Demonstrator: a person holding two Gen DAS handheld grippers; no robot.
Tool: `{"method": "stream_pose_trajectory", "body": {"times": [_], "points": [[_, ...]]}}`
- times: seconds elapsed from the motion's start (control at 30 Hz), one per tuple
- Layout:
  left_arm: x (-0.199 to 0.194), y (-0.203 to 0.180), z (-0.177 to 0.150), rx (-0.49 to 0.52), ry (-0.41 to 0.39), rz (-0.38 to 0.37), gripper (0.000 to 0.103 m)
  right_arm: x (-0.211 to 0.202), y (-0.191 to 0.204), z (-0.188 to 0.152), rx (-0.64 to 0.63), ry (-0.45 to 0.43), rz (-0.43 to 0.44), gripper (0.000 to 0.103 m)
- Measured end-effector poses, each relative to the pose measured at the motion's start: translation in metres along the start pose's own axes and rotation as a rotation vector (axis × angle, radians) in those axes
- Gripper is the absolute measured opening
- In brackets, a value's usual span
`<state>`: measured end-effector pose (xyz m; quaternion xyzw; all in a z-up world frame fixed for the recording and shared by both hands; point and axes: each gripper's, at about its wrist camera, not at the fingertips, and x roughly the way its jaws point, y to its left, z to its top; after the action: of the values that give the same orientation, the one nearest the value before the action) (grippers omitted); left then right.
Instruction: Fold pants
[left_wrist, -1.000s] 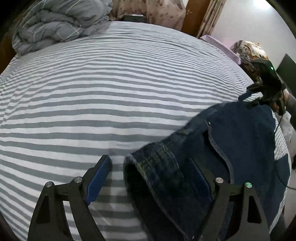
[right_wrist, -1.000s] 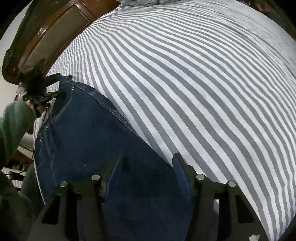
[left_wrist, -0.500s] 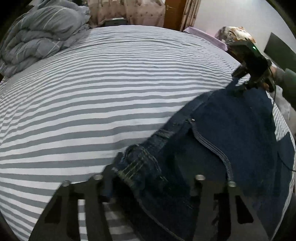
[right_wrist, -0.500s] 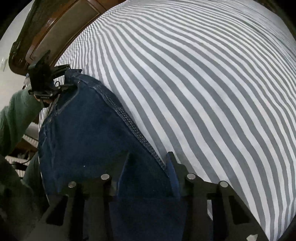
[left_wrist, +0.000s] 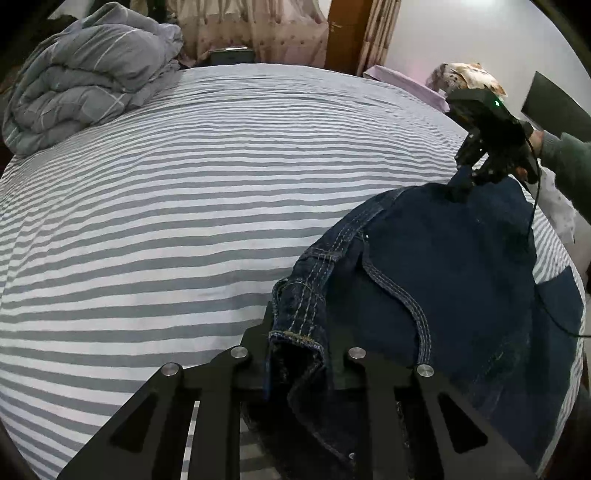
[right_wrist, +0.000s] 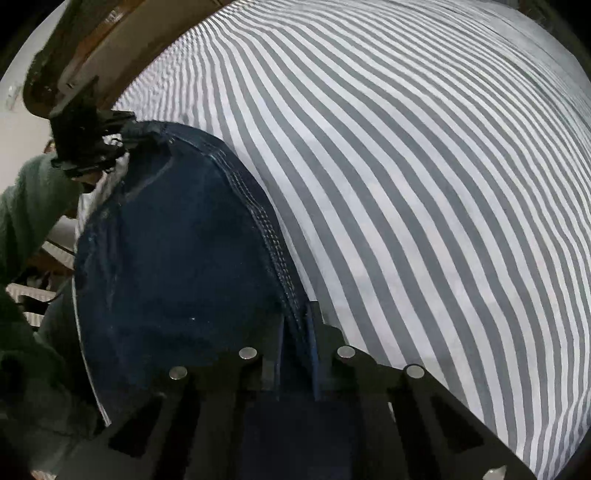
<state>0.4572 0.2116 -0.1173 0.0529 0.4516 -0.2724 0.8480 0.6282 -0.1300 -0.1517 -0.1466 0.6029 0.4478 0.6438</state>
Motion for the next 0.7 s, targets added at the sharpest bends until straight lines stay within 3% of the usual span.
{"method": "stream_pose_trajectory", "body": {"times": [0.13,0.23,0.4,0.7], "points": [[0.001,-0.004,0.000,-0.004,0.006,0.033,0.020,0.015,0.001,0.013,0.013,0.025,-0.074,0.021],[0.000,-0.010,0.001,0.005,0.009,0.073,0.020,0.017,0.012,0.011,0.009,0.001,-0.120,0.012],[-0.018,-0.018,0.006,-0.007,-0.027,0.097,0.020,-0.023,0.035,-0.003,0.037,-0.087,-0.149,0.008],[-0.095,-0.057,0.004,0.033,-0.120,0.094,0.020,-0.092,0.106,-0.053,0.042,-0.165,-0.201,0.008]]}}
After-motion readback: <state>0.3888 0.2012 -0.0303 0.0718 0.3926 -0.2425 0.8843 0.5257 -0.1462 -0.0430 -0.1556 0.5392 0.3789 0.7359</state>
